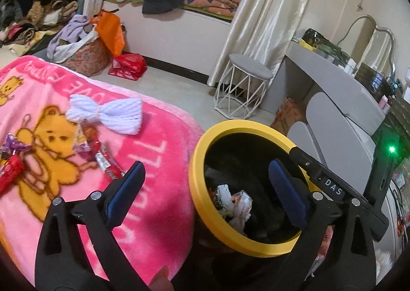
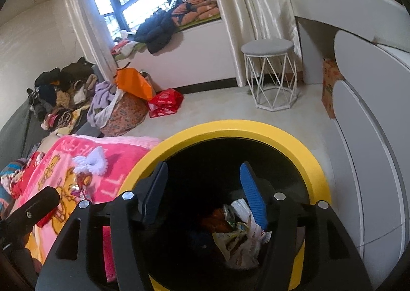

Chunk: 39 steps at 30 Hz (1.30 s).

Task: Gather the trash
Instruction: 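Move both tools back over the red candy items on the blanket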

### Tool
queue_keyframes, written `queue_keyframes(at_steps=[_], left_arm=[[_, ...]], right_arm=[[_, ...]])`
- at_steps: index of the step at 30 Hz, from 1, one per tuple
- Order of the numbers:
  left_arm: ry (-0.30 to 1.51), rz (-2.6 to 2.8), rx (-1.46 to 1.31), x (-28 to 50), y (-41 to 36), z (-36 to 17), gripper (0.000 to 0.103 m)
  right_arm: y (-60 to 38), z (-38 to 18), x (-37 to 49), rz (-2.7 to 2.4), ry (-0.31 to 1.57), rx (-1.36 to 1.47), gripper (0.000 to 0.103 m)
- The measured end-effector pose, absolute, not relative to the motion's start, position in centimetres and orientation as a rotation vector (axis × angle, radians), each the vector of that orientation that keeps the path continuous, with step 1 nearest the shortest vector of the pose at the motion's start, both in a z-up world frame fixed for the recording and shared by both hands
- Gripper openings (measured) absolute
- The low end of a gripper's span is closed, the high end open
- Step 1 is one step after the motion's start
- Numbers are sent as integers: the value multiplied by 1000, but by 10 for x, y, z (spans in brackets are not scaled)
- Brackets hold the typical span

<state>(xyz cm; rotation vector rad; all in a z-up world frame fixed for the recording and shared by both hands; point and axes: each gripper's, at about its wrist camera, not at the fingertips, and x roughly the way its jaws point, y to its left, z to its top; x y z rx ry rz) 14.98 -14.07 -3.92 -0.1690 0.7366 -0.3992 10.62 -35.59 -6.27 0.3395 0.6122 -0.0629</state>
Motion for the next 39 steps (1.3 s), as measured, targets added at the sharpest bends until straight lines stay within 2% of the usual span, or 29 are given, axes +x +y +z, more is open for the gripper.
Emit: queue_keyframes(at_steps=[3,29,39], left_arm=[[729,-380,-179,150,-133,-37,92],[669,-246,-218,132,-69,-30,92],[637,-192,-229,126,-42,-27,92]], right_arm=[[-350,-59,105,-49,595,324,59],[-282,-37,95,140,509,149,74],[-254,-35,90,216,500,93,77]])
